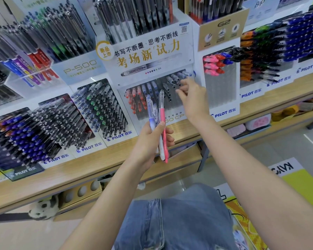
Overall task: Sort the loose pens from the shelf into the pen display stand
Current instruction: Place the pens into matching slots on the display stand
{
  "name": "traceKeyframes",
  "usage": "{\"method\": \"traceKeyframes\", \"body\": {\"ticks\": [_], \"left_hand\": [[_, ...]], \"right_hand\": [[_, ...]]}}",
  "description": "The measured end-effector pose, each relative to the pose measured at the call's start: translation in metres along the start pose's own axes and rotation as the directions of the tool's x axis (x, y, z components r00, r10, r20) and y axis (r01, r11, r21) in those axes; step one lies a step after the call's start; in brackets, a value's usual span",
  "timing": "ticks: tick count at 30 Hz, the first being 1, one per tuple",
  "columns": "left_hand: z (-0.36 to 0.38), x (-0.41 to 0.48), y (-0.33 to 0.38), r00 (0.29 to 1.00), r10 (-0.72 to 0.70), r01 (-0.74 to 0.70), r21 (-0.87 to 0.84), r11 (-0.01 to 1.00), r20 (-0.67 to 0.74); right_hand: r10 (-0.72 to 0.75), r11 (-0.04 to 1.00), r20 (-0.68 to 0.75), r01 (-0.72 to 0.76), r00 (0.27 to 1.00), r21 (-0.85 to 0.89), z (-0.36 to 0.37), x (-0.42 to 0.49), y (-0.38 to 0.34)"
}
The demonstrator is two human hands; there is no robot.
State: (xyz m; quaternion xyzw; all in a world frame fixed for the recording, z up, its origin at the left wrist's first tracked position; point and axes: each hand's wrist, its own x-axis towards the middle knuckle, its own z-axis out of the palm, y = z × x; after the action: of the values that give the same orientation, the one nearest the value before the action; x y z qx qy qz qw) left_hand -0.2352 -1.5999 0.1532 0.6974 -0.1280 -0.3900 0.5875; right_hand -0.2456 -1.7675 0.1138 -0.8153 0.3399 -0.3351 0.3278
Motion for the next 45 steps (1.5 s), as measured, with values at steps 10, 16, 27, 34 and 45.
{"method": "traceKeyframes", "body": {"ticks": [10, 16, 27, 34, 45], "left_hand": [[0.002, -0.006, -0.002, 0.999, -0.001, 0.002, -0.014, 1.0, 0.035], [0.002, -0.014, -0.001, 0.998, -0.02, 0.025, -0.071, 0.997, 0.067], [-0.002, -0.022, 0.001, 0.999, -0.053, 0.052, -0.095, 0.994, -0.007], [0.018, -0.018, 0.011, 0.995, -0.085, 0.094, -0.242, 0.966, 0.046], [0.062, -0.004, 0.027, 0.995, -0.098, 0.098, -0.14, 0.985, 0.01]], "right_hand": [[0.133, 0.975, 0.423, -0.195, 0.896, 0.107, -0.027, -0.057, -0.037], [0.157, 0.942, 0.456, -0.272, 0.876, 0.198, -0.033, -0.066, -0.045], [0.081, 0.985, 0.426, -0.138, 0.901, 0.104, -0.056, -0.084, -0.05], [0.093, 0.954, 0.56, -0.236, 0.823, 0.187, -0.076, -0.099, -0.037], [0.241, 0.856, 0.387, -0.383, 0.89, 0.347, -0.134, -0.093, 0.016]]}}
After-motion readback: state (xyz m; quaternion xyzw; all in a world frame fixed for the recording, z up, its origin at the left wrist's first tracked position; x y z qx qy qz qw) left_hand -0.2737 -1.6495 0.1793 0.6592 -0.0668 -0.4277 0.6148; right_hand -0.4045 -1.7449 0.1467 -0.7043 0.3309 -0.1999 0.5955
